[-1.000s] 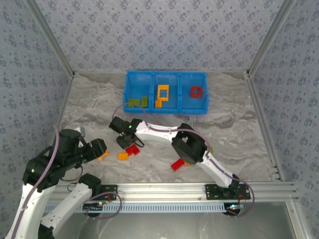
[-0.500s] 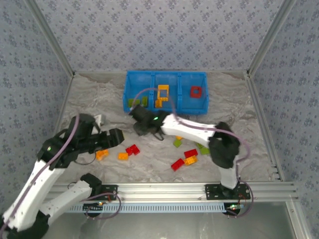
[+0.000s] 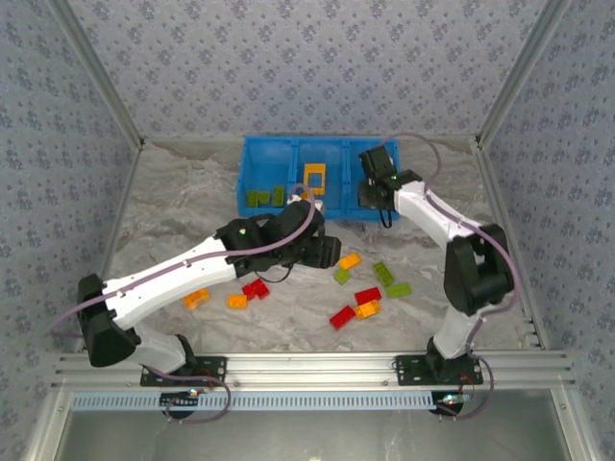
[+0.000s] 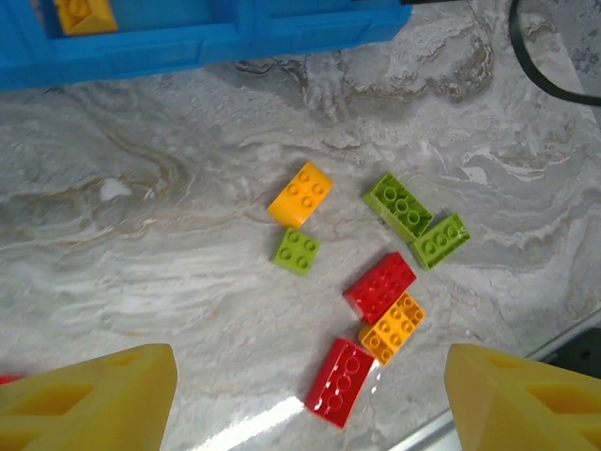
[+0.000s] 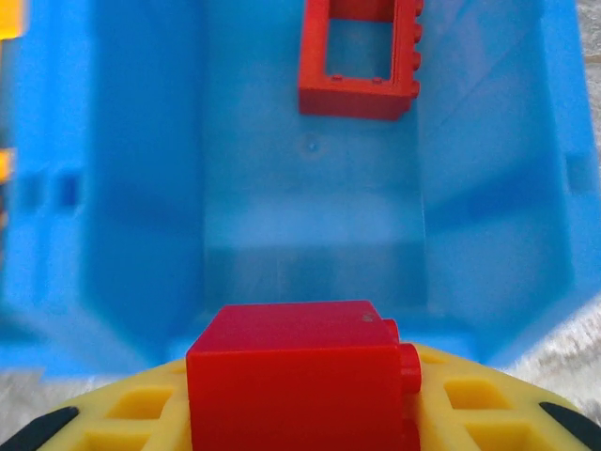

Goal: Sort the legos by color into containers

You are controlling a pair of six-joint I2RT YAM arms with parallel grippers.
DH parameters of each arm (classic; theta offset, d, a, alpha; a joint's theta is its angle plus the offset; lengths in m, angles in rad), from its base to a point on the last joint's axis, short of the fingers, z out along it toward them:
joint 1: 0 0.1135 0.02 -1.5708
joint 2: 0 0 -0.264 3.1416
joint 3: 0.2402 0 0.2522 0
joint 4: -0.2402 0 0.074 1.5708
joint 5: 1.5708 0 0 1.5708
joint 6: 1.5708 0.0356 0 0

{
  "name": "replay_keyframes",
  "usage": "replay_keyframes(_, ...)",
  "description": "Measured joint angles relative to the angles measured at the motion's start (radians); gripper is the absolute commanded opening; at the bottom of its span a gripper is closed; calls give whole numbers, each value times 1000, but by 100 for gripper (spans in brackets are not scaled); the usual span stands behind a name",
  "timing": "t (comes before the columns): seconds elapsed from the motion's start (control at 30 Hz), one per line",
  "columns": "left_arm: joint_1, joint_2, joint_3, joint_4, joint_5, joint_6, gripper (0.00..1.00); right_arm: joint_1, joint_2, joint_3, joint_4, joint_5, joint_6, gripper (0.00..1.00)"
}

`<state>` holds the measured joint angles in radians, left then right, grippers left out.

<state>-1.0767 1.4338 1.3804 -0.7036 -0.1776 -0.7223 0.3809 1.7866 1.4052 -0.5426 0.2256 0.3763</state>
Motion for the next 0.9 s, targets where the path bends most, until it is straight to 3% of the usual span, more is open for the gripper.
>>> replay_keyframes(0.27,-4,5,0,61,-54,0,76,-82,290,329,3,-96,-19,39)
replay_keyframes(0.53,-65,13,10,155,-150,57,77,-141,447,516,-2,-220,-21,40)
replay_keyframes(0.8,-140,212,221,173,-253,168,78,-166,512,608,-17,-288,-20,41)
replay_keyframes(0.9,-157,284,292,153,-283,199,78,-165,537,641,-19,-306,-13,47)
